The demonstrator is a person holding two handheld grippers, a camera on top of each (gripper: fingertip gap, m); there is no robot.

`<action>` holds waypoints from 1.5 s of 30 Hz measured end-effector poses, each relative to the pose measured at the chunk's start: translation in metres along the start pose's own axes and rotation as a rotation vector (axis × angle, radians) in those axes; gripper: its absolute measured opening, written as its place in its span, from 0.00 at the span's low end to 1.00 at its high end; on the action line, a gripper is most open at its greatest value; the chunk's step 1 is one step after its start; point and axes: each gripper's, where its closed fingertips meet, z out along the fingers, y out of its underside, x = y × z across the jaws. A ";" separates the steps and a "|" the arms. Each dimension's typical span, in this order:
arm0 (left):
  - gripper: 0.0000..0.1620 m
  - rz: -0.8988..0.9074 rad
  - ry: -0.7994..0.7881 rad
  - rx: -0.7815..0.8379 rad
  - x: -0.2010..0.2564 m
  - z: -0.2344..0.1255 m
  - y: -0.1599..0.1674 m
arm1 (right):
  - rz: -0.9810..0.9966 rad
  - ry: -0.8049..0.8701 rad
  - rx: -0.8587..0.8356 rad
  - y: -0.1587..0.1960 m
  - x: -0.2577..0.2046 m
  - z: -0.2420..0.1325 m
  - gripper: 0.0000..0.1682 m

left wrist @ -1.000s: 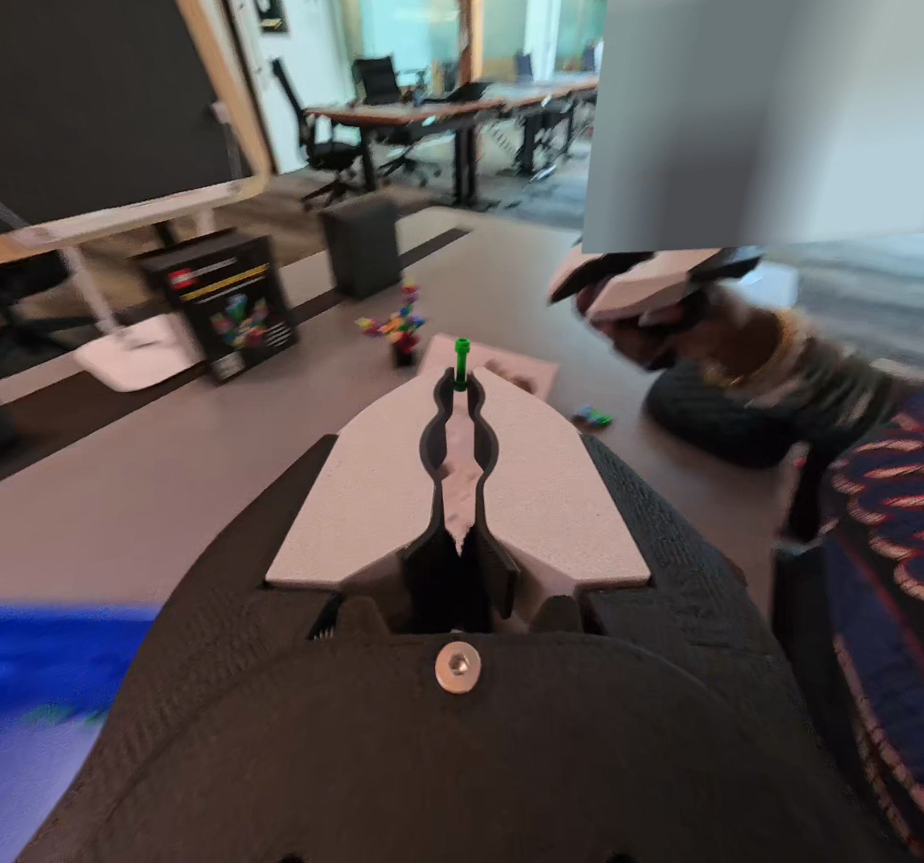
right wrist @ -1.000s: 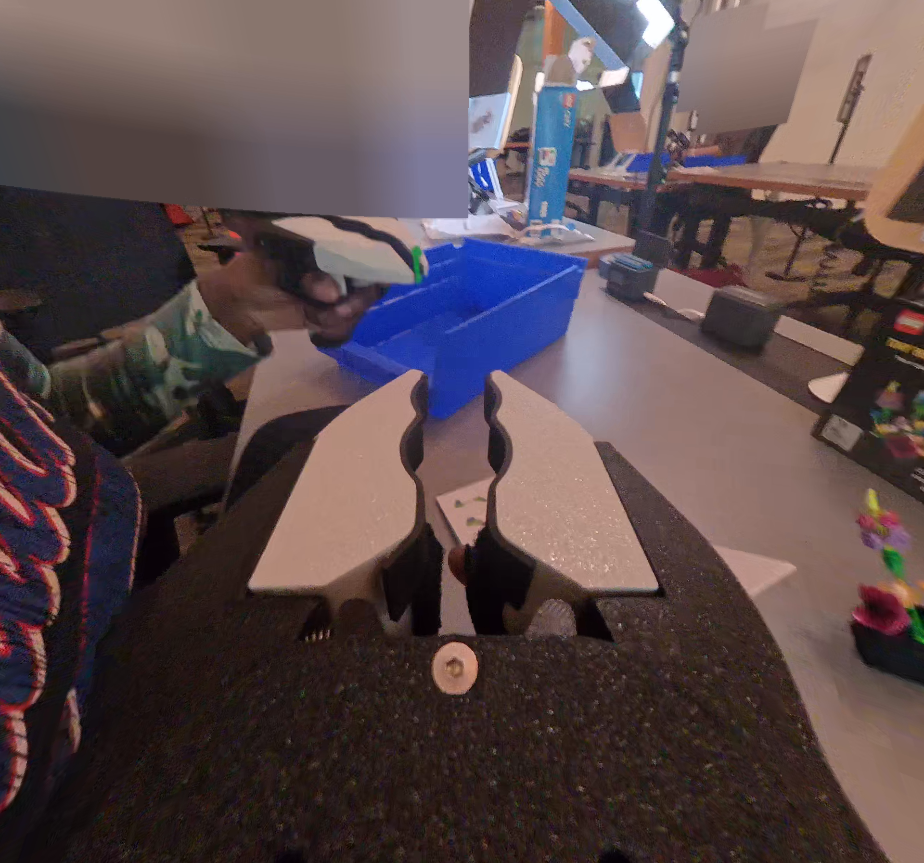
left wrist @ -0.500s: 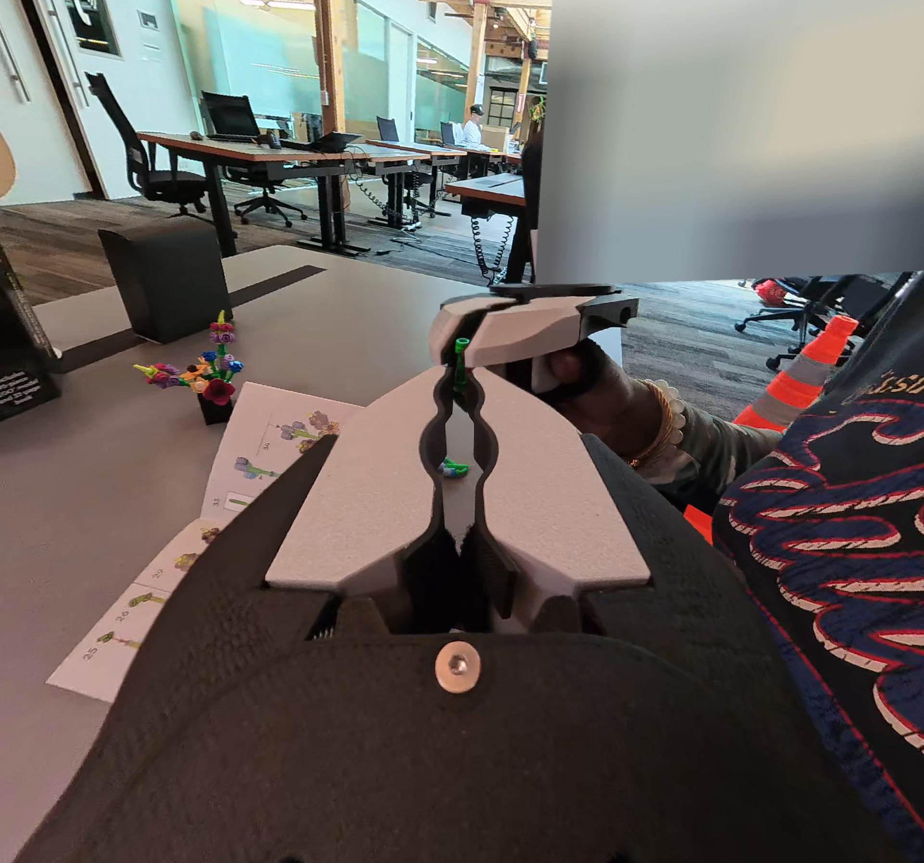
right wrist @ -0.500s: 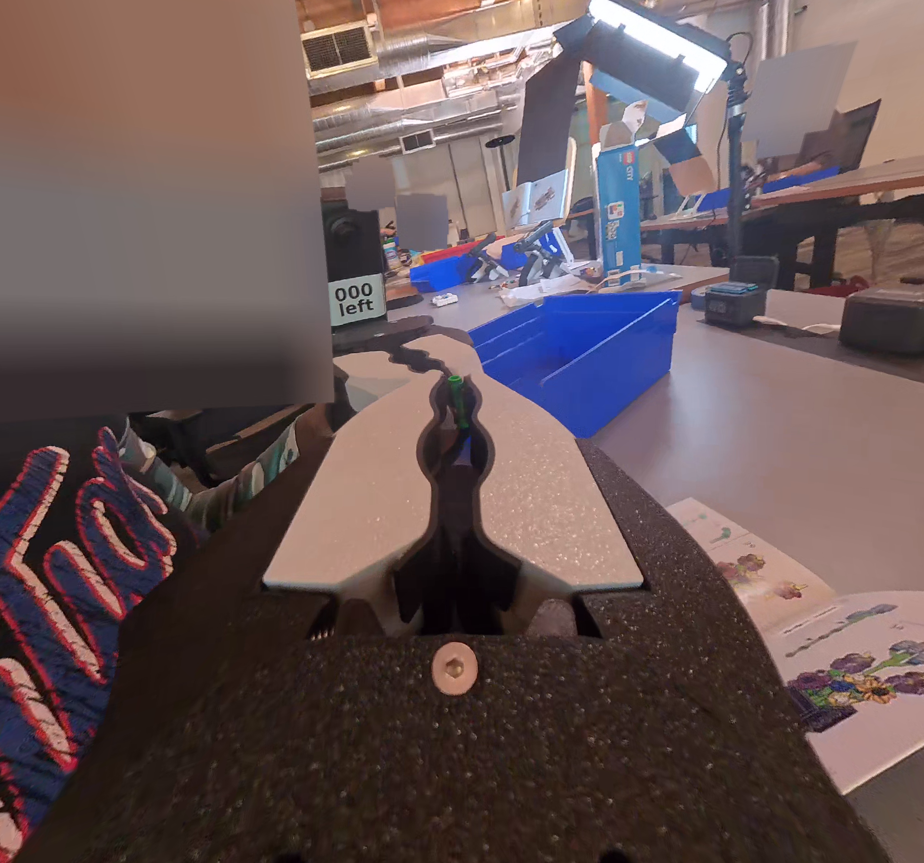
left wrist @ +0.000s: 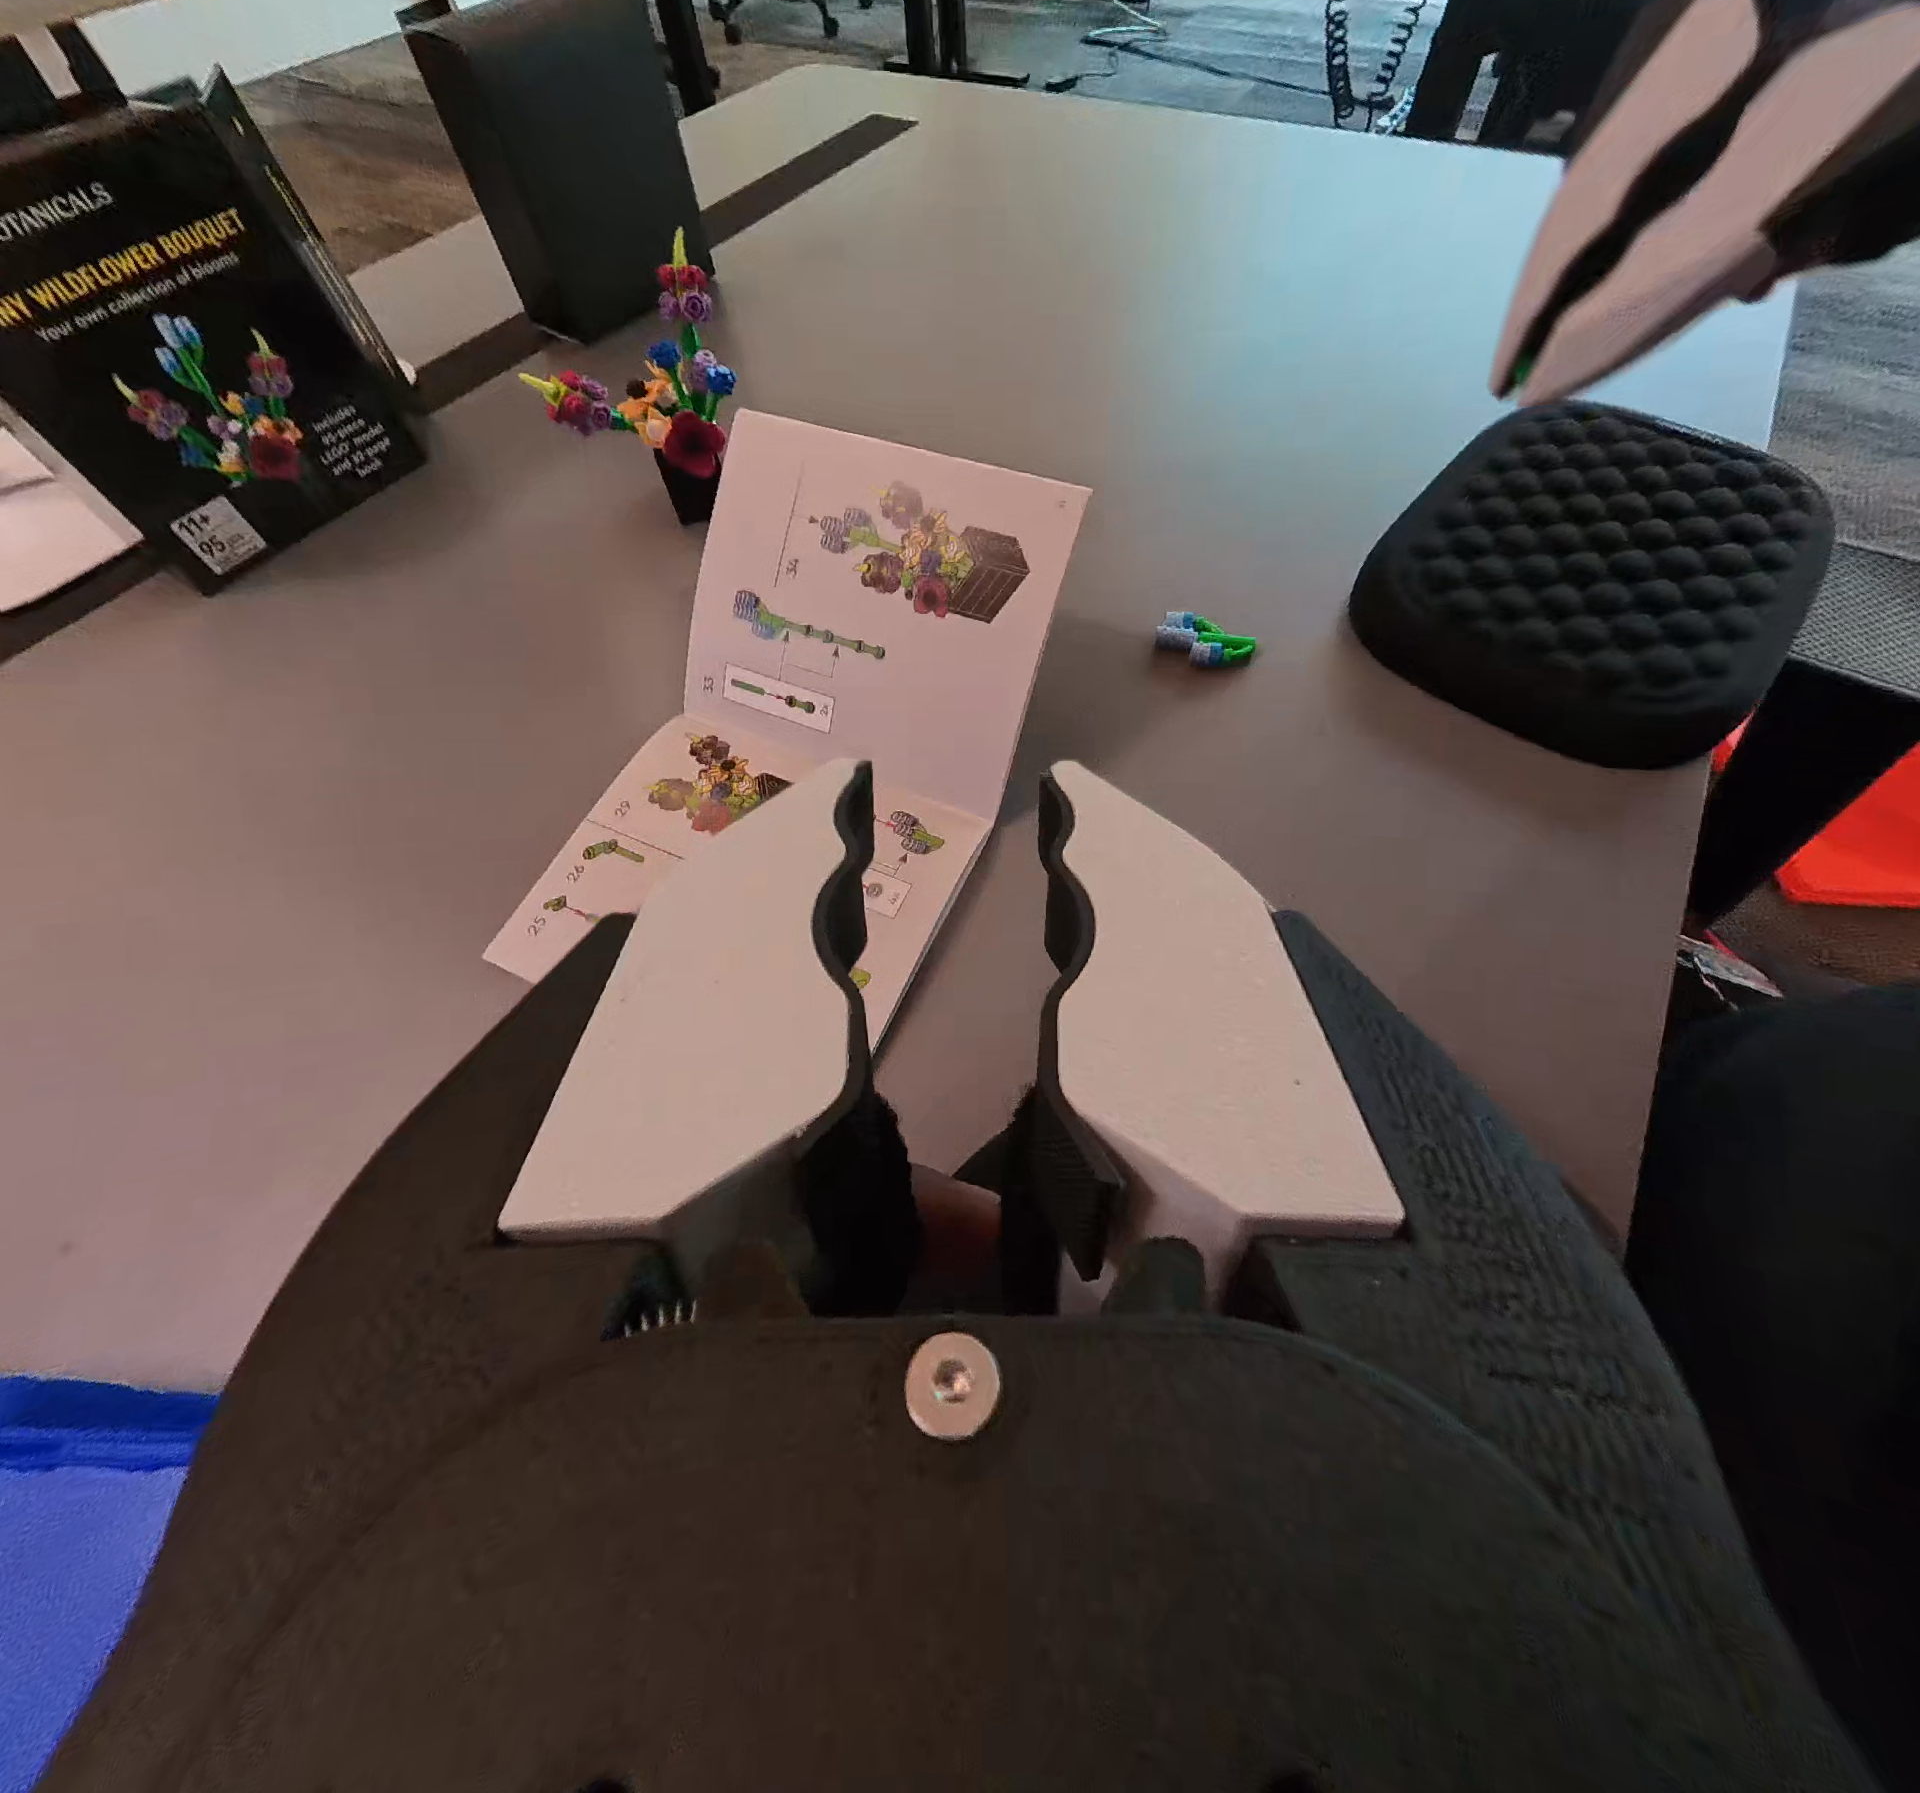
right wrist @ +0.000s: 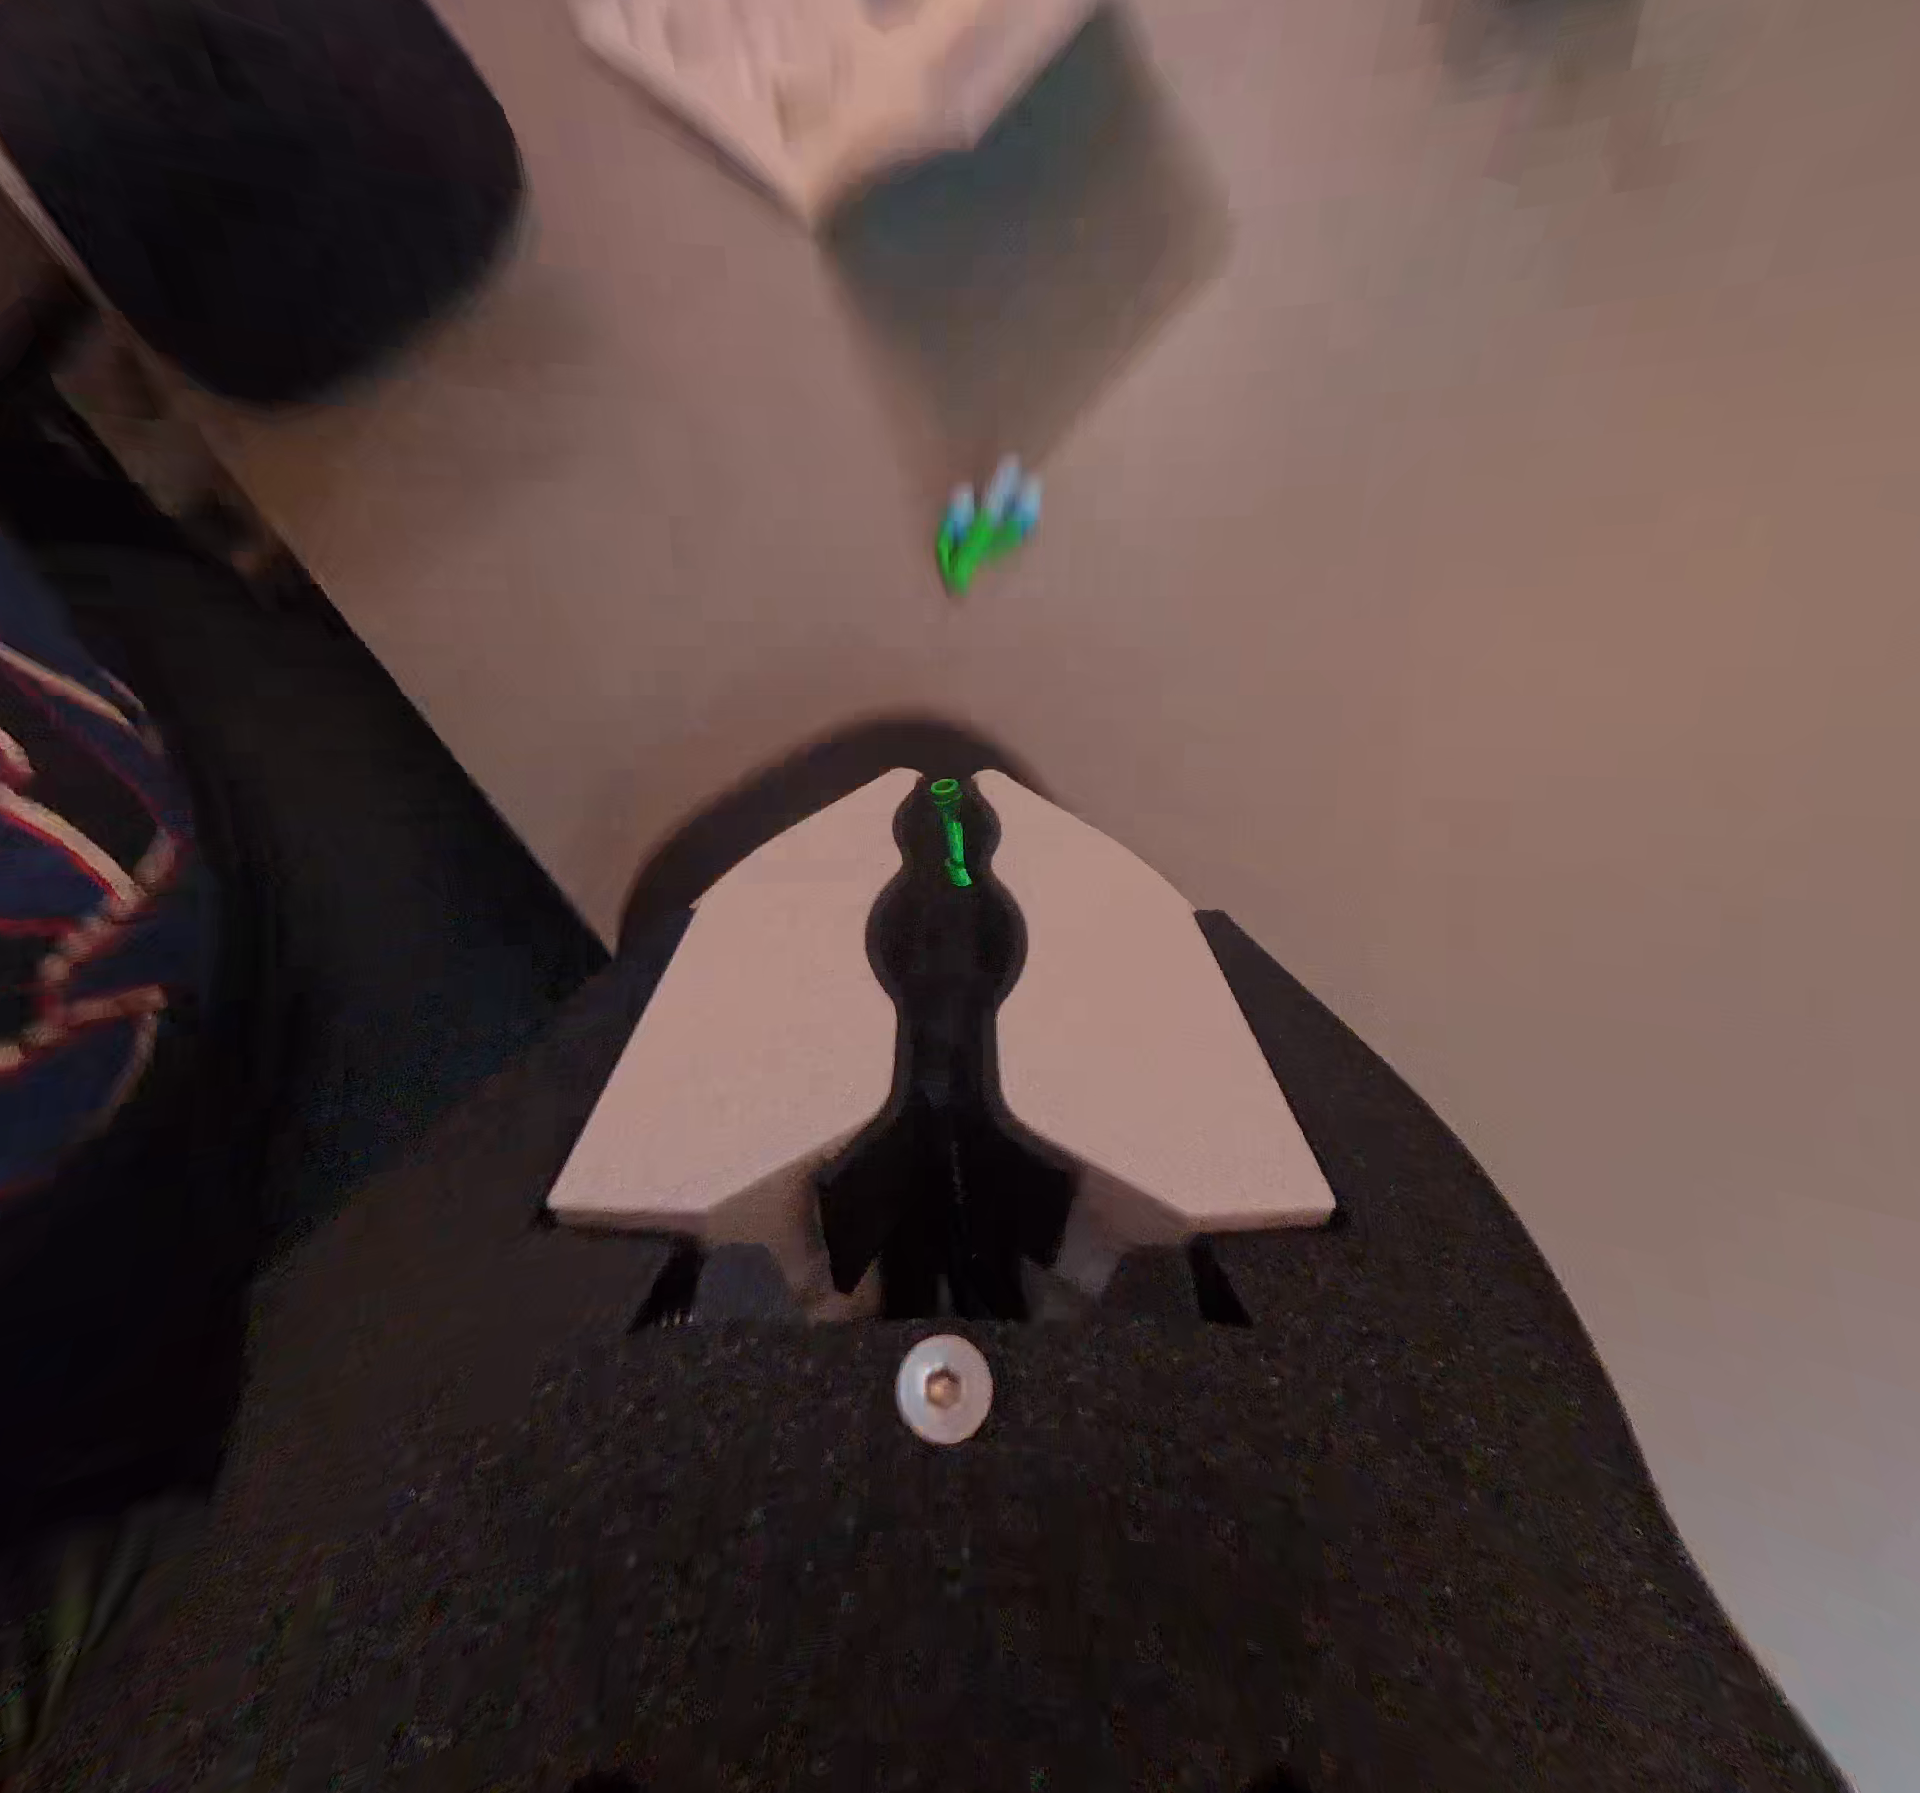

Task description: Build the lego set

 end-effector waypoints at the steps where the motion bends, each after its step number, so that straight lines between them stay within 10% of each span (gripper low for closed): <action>1: 0.19 -0.008 0.002 0.001 -0.001 0.000 0.001 | 0.015 0.002 -0.090 0.019 -0.001 0.003 0.04; 18: 0.19 -0.025 -0.005 0.009 -0.009 -0.008 0.001 | -0.032 0.006 -0.237 0.053 -0.008 0.021 0.14; 27: 0.19 -0.109 0.081 0.105 -0.016 -0.069 -0.026 | -0.149 -0.064 0.564 -0.050 -0.004 -0.020 0.20; 37: 0.18 0.010 -0.154 -0.566 -0.126 -0.167 0.044 | -0.100 -0.322 0.899 -0.069 0.008 -0.031 0.22; 45: 0.12 0.115 0.083 -0.983 -0.152 -0.144 0.120 | -0.090 -0.299 0.850 -0.062 0.012 -0.022 0.22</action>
